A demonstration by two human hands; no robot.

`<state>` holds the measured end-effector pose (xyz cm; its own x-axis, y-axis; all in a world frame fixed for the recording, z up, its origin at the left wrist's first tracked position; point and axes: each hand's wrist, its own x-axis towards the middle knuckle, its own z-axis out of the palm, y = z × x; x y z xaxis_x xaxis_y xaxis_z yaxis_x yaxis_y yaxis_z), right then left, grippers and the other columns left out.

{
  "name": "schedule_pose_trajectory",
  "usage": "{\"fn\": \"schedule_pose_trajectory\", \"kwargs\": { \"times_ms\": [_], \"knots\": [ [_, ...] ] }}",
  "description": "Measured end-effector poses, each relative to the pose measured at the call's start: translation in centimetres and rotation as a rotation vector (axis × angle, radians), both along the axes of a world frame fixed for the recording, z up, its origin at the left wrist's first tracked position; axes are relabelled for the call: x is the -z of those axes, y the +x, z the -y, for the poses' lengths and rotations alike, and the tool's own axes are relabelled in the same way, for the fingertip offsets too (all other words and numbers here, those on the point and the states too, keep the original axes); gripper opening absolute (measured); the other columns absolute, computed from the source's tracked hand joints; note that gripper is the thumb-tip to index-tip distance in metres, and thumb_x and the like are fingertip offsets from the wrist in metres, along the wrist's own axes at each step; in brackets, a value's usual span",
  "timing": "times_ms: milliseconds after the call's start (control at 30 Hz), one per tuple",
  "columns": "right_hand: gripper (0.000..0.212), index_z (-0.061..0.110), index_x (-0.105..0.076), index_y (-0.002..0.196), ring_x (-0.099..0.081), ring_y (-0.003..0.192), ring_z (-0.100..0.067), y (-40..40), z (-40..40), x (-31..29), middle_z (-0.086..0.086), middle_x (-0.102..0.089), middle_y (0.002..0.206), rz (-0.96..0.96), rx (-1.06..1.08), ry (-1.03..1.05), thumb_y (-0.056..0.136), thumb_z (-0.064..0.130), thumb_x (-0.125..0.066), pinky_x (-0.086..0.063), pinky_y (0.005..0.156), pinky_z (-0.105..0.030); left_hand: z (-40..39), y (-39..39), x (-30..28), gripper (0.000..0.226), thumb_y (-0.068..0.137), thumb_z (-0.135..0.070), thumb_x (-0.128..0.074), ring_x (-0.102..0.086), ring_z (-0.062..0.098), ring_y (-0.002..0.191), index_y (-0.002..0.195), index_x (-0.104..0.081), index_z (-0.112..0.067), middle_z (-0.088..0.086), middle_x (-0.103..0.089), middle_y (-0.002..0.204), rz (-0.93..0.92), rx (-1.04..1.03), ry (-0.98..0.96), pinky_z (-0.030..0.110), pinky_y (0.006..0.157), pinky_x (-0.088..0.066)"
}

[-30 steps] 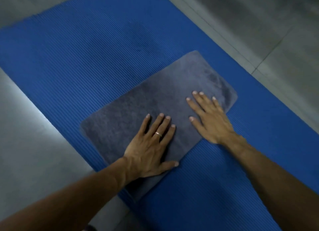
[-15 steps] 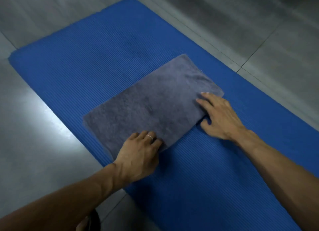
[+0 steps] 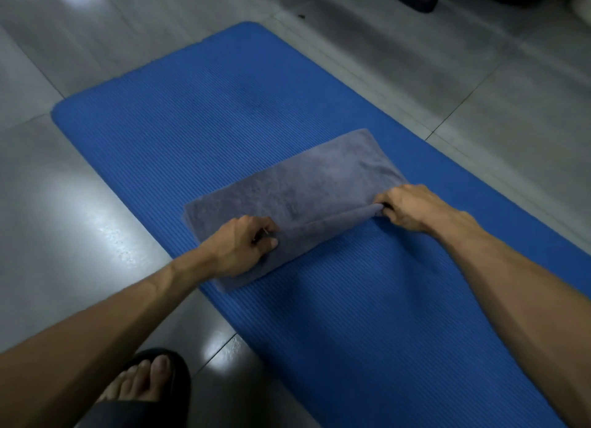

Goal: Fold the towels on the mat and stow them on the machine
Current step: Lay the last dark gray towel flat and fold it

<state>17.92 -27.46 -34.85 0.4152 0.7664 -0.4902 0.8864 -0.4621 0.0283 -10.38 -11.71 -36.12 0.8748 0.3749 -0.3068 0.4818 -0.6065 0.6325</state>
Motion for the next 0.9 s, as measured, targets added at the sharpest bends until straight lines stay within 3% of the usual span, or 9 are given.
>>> {"fn": "schedule_pose_trajectory", "kwargs": {
  "times_ms": [100, 200, 300, 400, 533, 600, 667, 733, 900],
  "knots": [
    [0.022, 0.028, -0.055, 0.069, -0.053, 0.069, -0.016, -0.8, 1.1, -1.8, 0.005, -0.057, 0.074, -0.069, 0.003, -0.234, 0.091, 0.026, -0.053, -0.045, 0.065, -0.032, -0.1, 0.1, -0.7, 0.007, 0.096, -0.023, -0.055, -0.062, 0.01, 0.086, 0.095, -0.062, -0.023, -0.007, -0.068, 0.093, -0.049, 0.097, -0.101, 0.028, 0.081, -0.05],
    [0.024, 0.03, -0.053, 0.069, -0.051, 0.067, -0.011, -1.4, 1.9, -3.1, 0.007, -0.056, 0.073, -0.112, 0.034, -0.343, 0.092, 0.027, -0.058, -0.04, 0.061, -0.027, -0.4, 0.3, -1.5, 0.012, 0.096, -0.022, -0.055, -0.059, 0.003, 0.077, 0.088, -0.062, -0.026, -0.011, -0.066, 0.084, -0.073, 0.178, -0.146, 0.026, 0.077, -0.048],
    [0.019, 0.028, -0.053, 0.074, -0.055, 0.072, -0.014, -1.4, 1.5, -4.0, 0.002, -0.058, 0.078, -0.136, 0.1, -0.268, 0.092, 0.028, -0.059, -0.042, 0.064, -0.03, -1.2, 0.6, -1.6, 0.009, 0.097, -0.025, -0.05, -0.059, 0.007, 0.085, 0.097, -0.059, -0.027, -0.016, -0.061, 0.092, -0.047, 0.198, 0.106, 0.024, 0.08, -0.043],
    [0.017, 0.03, -0.049, 0.077, -0.053, 0.072, -0.014, -0.7, 0.4, -3.8, 0.003, -0.056, 0.08, -0.062, 0.139, -0.041, 0.093, 0.028, -0.055, -0.04, 0.061, -0.03, -2.3, 1.2, -1.2, 0.028, 0.098, -0.036, -0.041, -0.062, 0.026, 0.1, 0.122, -0.051, -0.027, -0.002, -0.066, 0.11, -0.05, 0.108, 0.449, 0.037, 0.08, -0.048],
    [0.004, 0.029, -0.048, 0.096, -0.053, 0.08, -0.022, 0.1, -1.9, -2.2, 0.001, -0.059, 0.083, 0.082, 0.065, 0.132, 0.096, 0.032, -0.046, -0.039, 0.08, -0.039, -3.0, 2.1, -0.7, 0.025, 0.099, -0.036, -0.035, -0.062, 0.03, 0.094, 0.117, -0.046, -0.021, 0.004, -0.064, 0.109, -0.121, 0.061, 0.599, 0.037, 0.067, -0.042],
    [0.01, 0.025, -0.048, 0.106, -0.053, 0.083, -0.022, 0.2, -3.1, -1.4, 0.0, -0.058, 0.084, 0.125, 0.021, 0.142, 0.098, 0.03, -0.046, -0.033, 0.086, -0.039, -3.3, 2.4, 0.1, 0.026, 0.099, -0.035, -0.035, -0.062, 0.03, 0.094, 0.116, -0.047, -0.019, 0.004, -0.063, 0.108, -0.145, 0.056, 0.637, 0.036, 0.065, -0.04],
    [0.015, 0.023, -0.047, 0.111, -0.054, 0.091, -0.023, 0.4, -4.0, -0.5, 0.0, -0.059, 0.088, 0.13, 0.025, 0.127, 0.098, 0.029, -0.048, -0.028, 0.101, -0.044, -3.5, 2.6, 0.9, 0.026, 0.1, -0.035, -0.034, -0.061, 0.027, 0.094, 0.114, -0.048, -0.018, 0.004, -0.063, 0.107, -0.152, 0.051, 0.629, 0.036, 0.064, -0.039],
    [0.017, 0.023, -0.048, 0.112, -0.054, 0.098, -0.024, 0.7, -4.5, 0.3, -0.001, -0.06, 0.091, 0.113, 0.054, 0.108, 0.097, 0.029, -0.05, -0.019, 0.111, -0.048, -3.9, 2.9, 1.8, 0.027, 0.1, -0.034, -0.034, -0.059, 0.025, 0.098, 0.114, -0.05, -0.017, 0.003, -0.062, 0.106, -0.145, 0.046, 0.63, 0.037, 0.066, -0.04],
    [0.01, 0.024, -0.051, 0.106, -0.056, 0.101, -0.023, 1.6, -5.3, 2.0, 0.0, -0.063, 0.091, 0.11, 0.044, 0.126, 0.097, 0.028, -0.052, -0.011, 0.115, -0.052, -4.3, 3.2, 3.1, 0.026, 0.097, -0.031, -0.037, -0.056, 0.022, 0.101, 0.113, -0.051, -0.017, 0.002, -0.062, 0.107, -0.162, 0.062, 0.676, 0.036, 0.083, -0.041]
  ]
}}
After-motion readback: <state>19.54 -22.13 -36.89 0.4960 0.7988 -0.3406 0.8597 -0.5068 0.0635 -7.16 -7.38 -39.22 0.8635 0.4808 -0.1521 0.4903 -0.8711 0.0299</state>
